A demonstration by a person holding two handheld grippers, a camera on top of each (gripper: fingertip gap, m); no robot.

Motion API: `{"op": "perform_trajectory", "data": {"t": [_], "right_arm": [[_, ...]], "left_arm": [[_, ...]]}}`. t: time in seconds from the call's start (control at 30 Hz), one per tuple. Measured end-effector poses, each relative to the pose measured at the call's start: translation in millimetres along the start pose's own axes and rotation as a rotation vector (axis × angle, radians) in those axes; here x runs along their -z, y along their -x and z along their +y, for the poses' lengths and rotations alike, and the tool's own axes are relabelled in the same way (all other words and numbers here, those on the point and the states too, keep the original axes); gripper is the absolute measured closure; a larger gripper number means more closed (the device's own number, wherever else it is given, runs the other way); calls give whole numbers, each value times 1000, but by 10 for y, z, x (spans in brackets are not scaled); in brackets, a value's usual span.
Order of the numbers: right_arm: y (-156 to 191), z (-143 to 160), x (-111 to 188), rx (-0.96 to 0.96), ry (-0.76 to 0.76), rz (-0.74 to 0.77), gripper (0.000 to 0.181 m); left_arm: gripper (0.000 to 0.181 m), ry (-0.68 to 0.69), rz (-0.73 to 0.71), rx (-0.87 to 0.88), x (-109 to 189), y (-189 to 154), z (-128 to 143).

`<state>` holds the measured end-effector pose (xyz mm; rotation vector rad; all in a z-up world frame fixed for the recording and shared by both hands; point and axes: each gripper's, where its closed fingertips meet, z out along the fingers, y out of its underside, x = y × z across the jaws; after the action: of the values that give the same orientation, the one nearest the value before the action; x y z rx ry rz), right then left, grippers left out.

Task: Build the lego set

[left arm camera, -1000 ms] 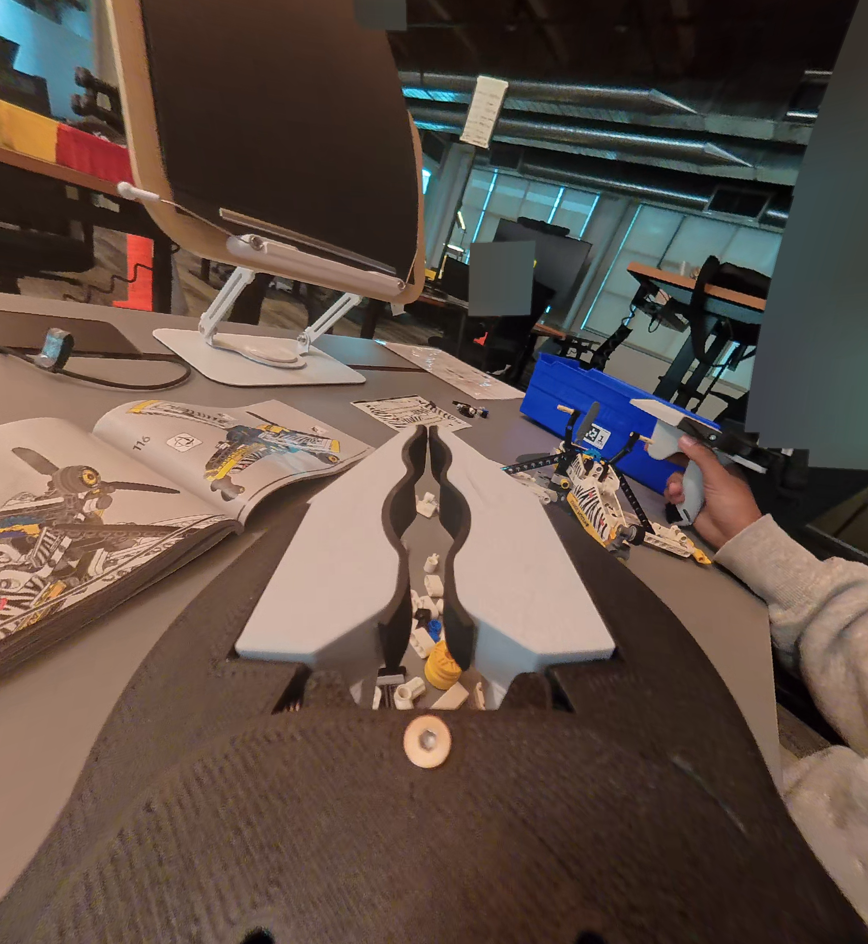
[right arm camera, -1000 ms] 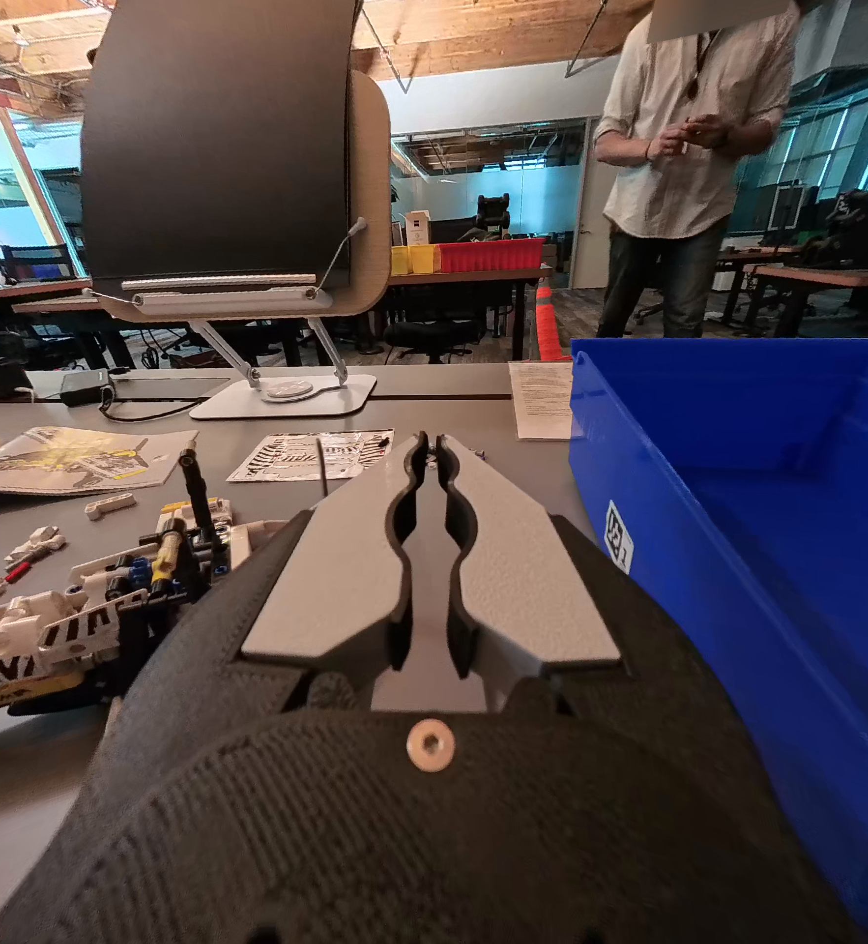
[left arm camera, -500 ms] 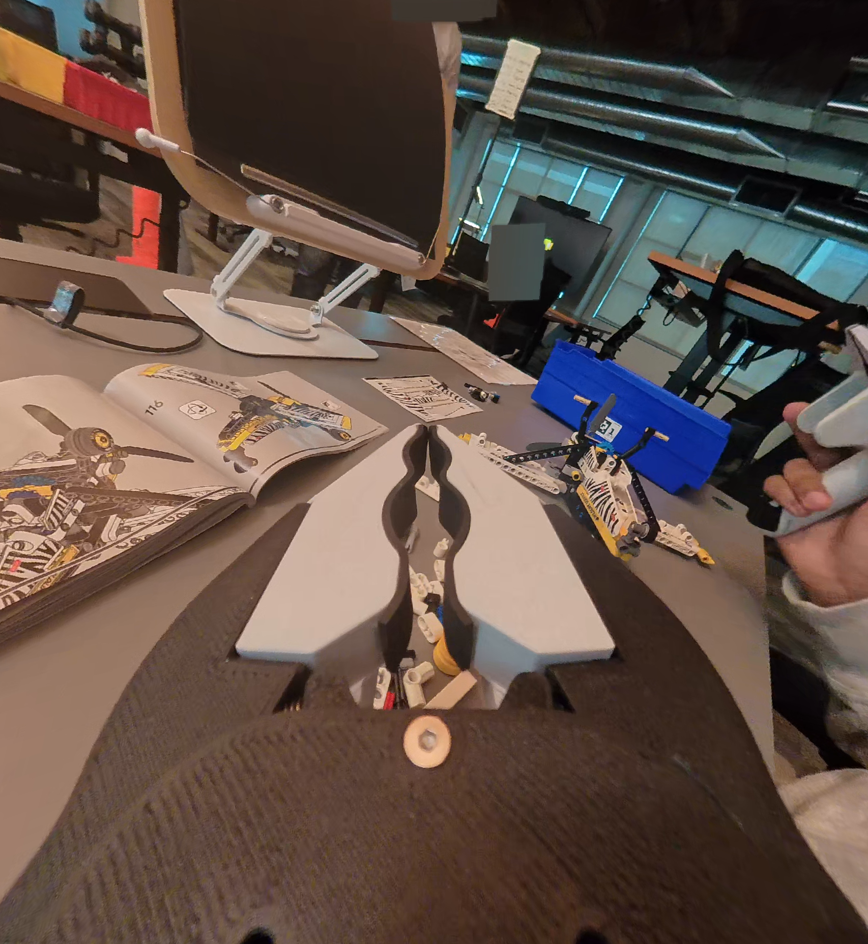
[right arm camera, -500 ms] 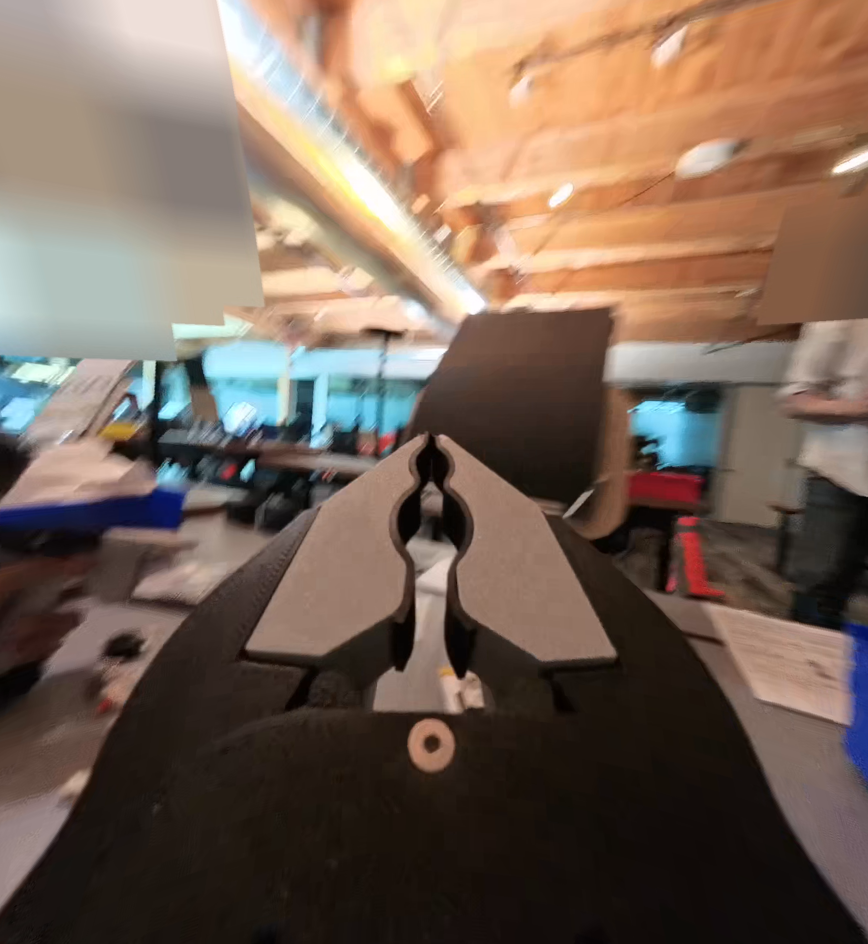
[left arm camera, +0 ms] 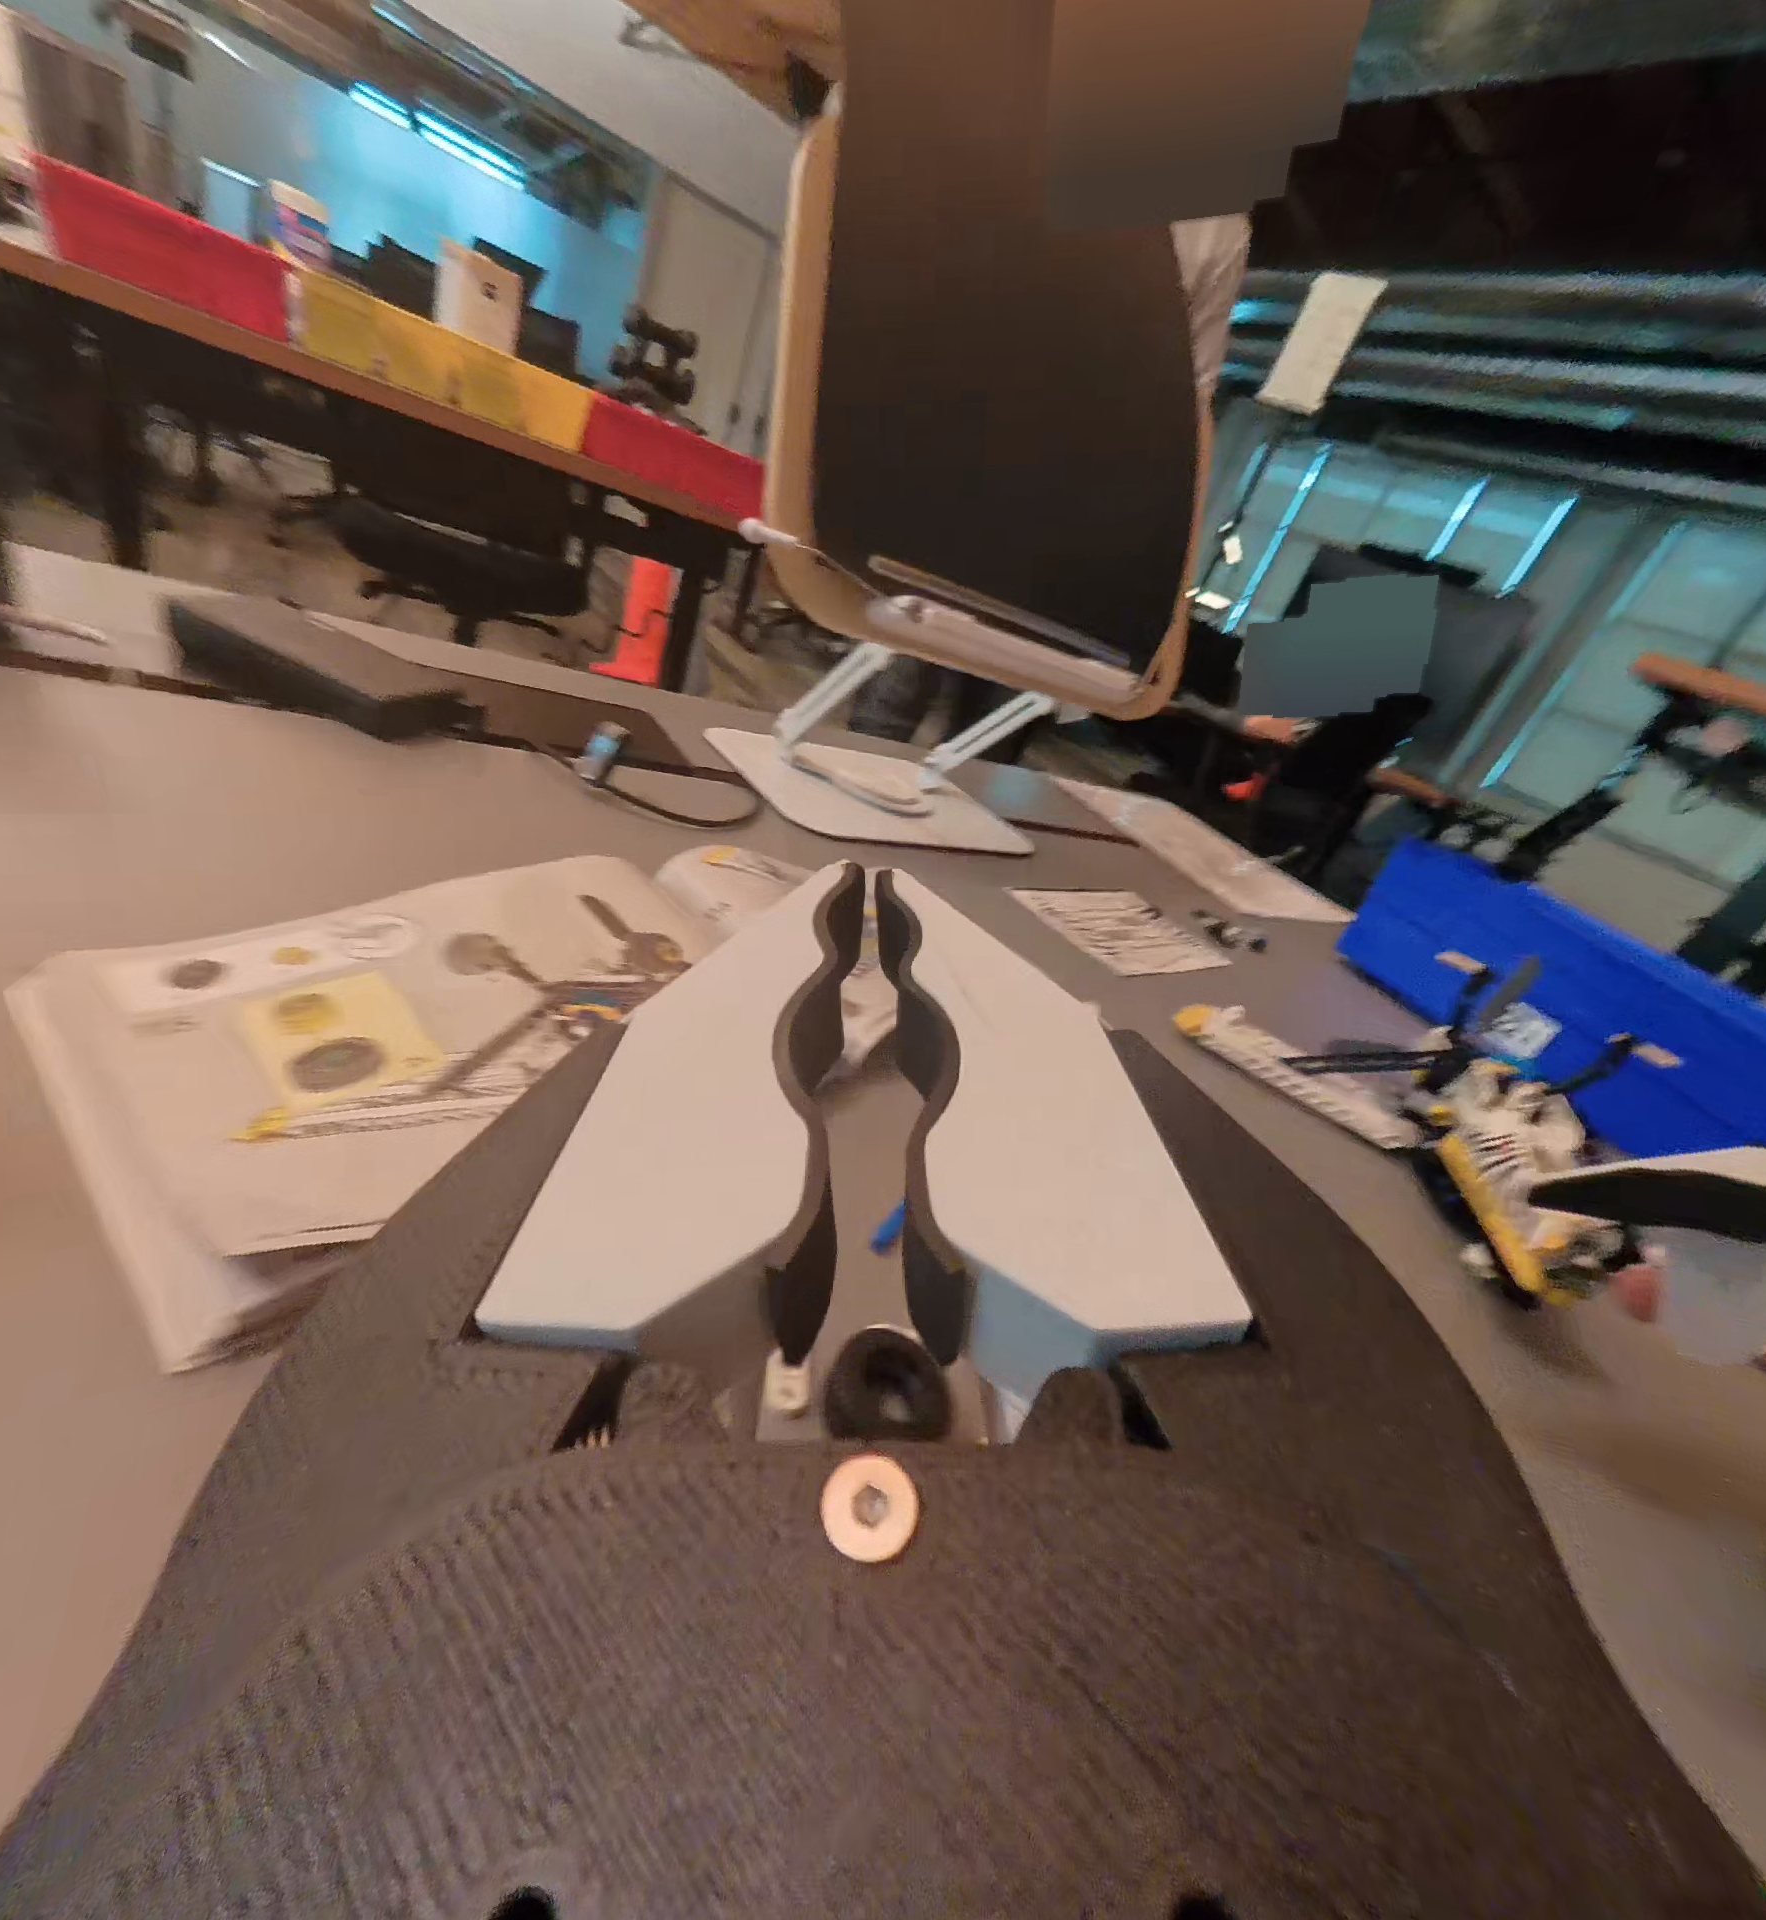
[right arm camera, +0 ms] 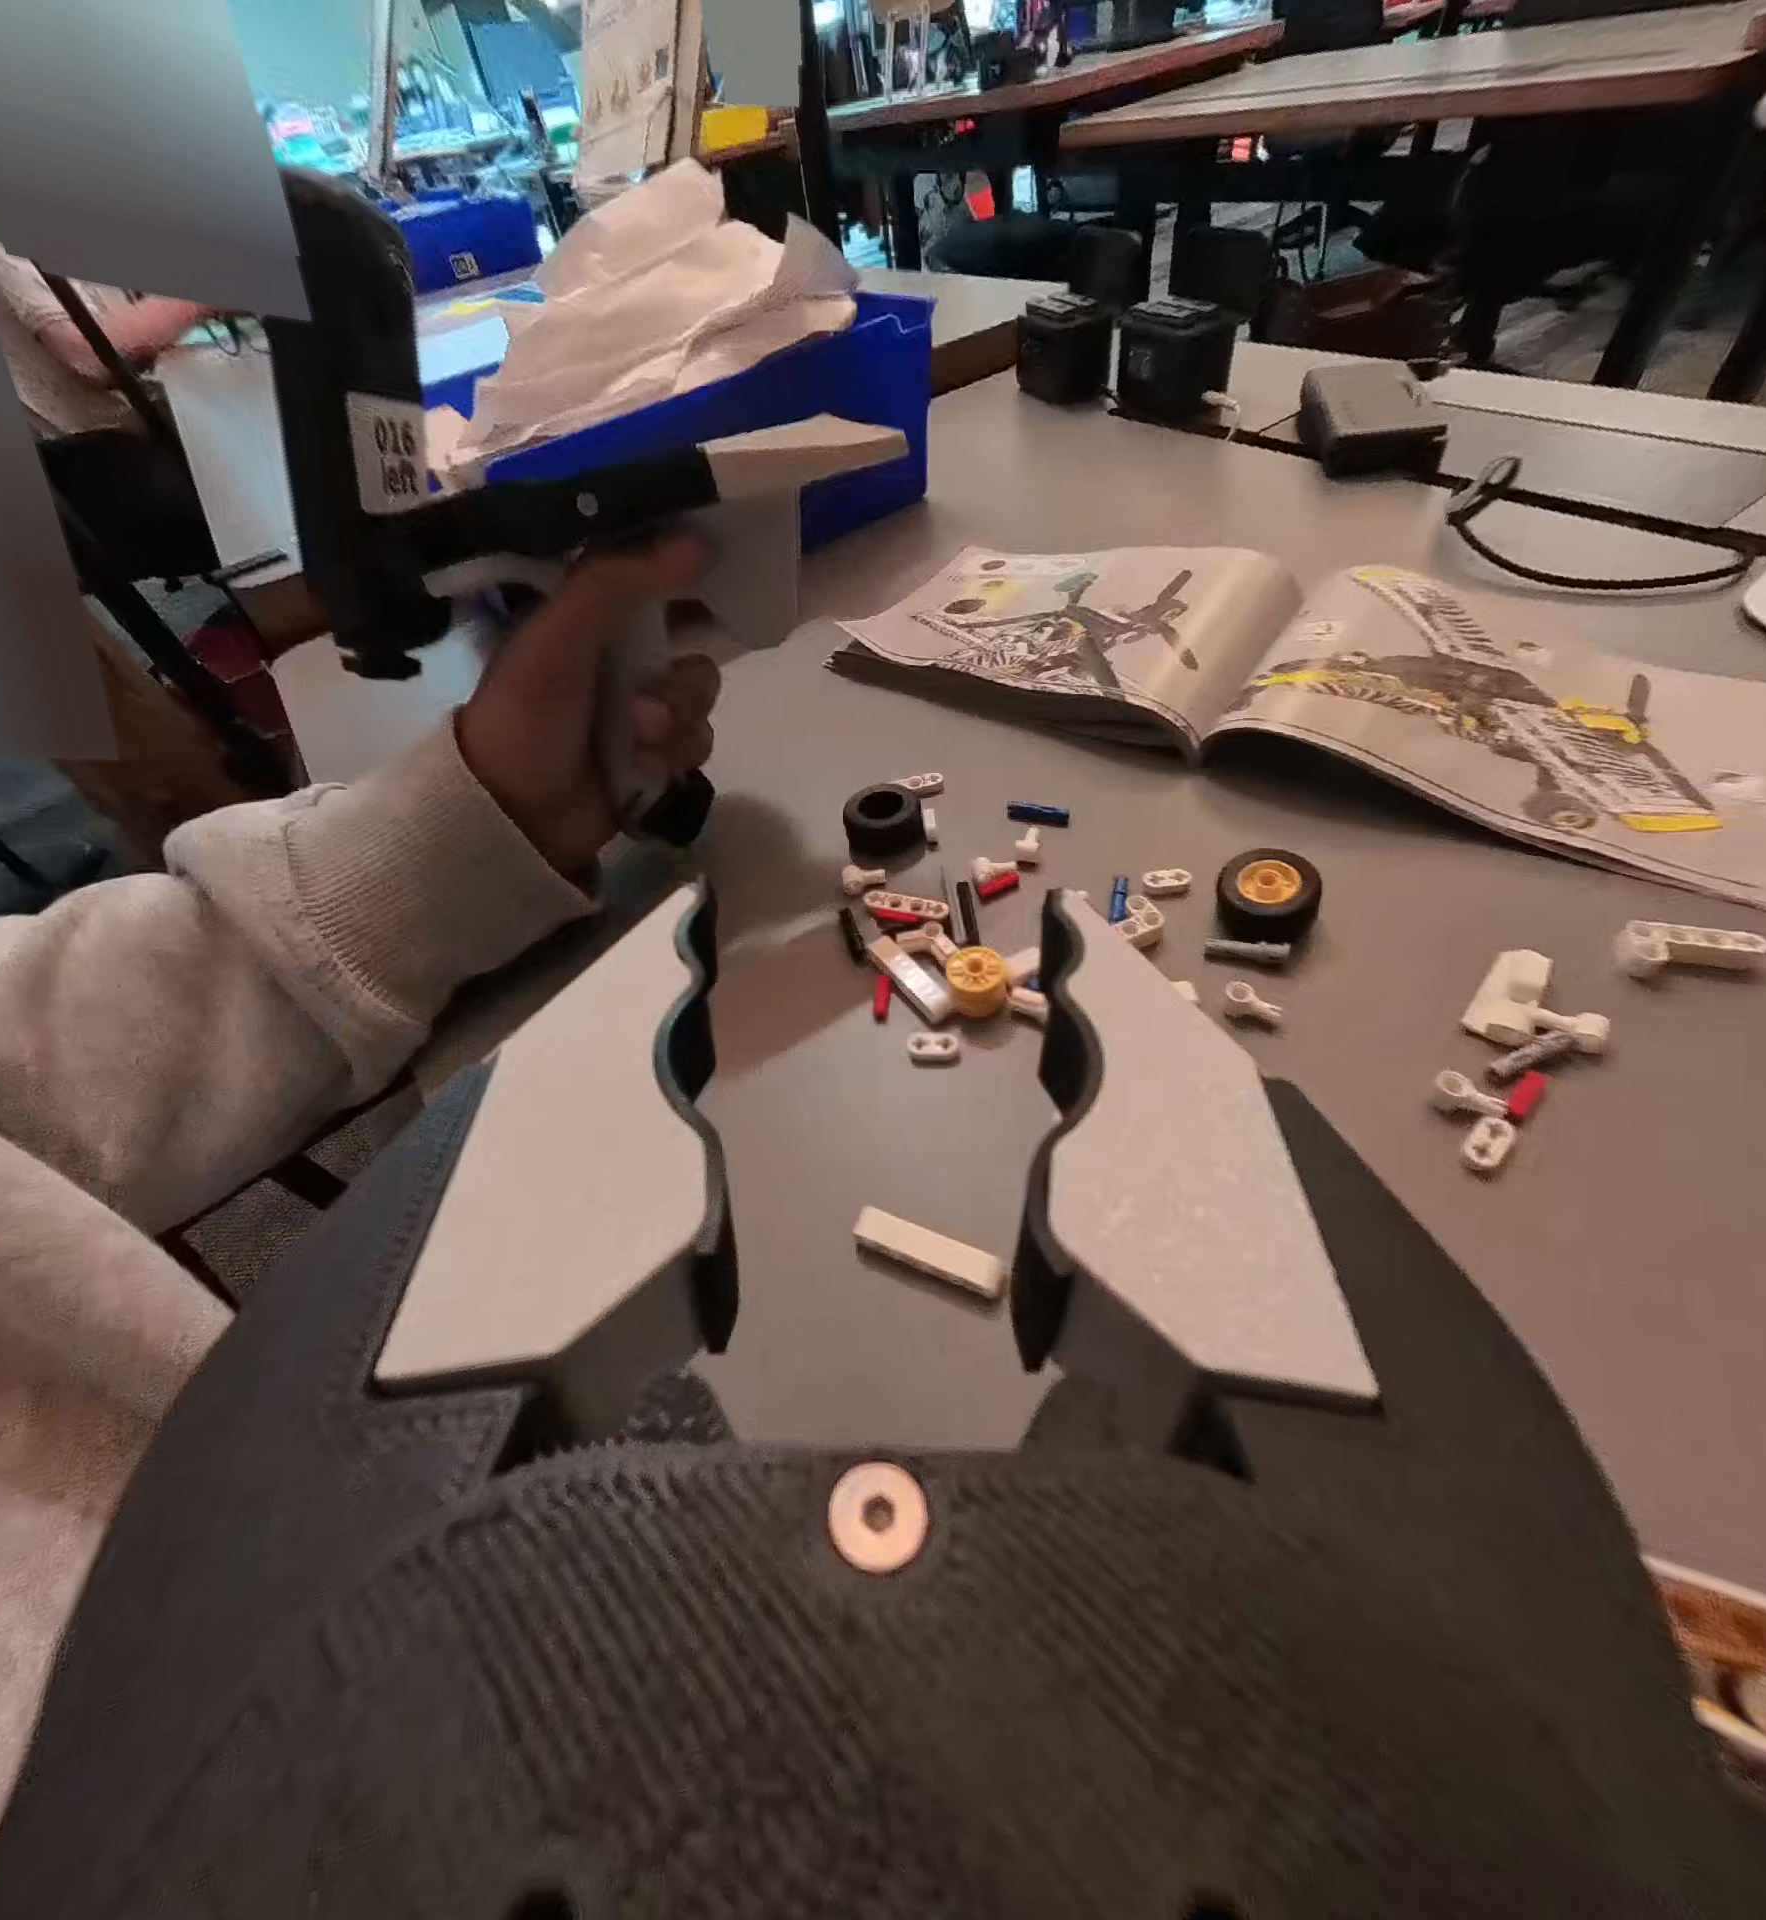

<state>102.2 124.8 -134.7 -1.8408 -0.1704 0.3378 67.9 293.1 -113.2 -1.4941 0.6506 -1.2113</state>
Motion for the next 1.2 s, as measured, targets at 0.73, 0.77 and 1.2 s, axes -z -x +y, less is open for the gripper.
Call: {"op": "perform_trajectory", "data": {"t": [0.73, 0.77, 1.2], "right_arm": [[-207, 471, -580, -88, 321, 59, 134], [-220, 496, -593, -76, 336, 66, 134], [-300, 463, -632, -25, 338, 113, 138]], "left_arm": [[141, 829, 333, -285, 436, -54, 1104], [141, 831, 330, -278, 432, -52, 1106], [144, 891, 292, -284, 424, 2, 1195]]}}
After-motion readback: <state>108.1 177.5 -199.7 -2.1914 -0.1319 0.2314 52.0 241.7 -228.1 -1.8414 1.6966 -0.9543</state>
